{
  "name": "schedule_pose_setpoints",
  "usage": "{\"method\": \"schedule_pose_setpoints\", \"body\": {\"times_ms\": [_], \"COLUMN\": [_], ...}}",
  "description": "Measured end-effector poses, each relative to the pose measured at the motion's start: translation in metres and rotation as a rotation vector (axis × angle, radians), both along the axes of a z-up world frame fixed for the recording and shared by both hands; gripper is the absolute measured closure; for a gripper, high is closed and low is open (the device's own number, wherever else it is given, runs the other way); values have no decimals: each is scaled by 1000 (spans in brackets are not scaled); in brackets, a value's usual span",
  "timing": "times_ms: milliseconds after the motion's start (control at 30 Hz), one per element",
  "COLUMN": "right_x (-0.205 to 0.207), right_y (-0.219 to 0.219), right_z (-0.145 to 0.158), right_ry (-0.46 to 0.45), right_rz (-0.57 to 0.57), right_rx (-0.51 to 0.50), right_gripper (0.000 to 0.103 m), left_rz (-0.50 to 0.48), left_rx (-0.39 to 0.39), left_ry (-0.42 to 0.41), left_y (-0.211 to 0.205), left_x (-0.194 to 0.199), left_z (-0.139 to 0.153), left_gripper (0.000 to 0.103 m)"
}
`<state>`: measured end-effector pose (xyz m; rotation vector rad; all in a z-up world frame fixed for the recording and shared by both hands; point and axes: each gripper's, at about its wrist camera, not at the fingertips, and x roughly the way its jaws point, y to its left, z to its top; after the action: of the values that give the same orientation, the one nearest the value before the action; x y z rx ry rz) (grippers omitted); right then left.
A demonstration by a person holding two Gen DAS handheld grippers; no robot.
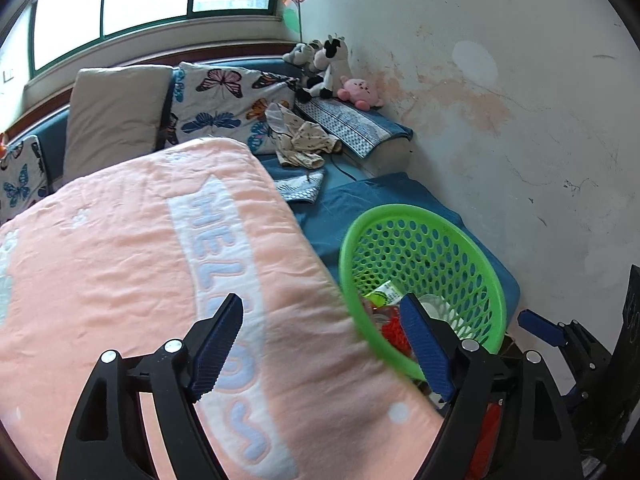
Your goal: Collect trash
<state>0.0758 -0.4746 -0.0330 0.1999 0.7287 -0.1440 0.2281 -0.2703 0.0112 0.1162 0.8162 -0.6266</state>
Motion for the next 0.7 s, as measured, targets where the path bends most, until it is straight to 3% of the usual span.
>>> {"method": "schedule_pose_setpoints", "body": {"times_ms": [700], "right_x": [-21], "right_y": [80], "right_z": [12], "right_ry": [-42], "right_rz": [109], "right_rx": [30], "right_gripper": [6], "left_rz": [186], "left_rx": [41], "left_ry": [-156], "left_y": [137], "left_x": [-59], "left_z": [14], "left_gripper": [10]}}
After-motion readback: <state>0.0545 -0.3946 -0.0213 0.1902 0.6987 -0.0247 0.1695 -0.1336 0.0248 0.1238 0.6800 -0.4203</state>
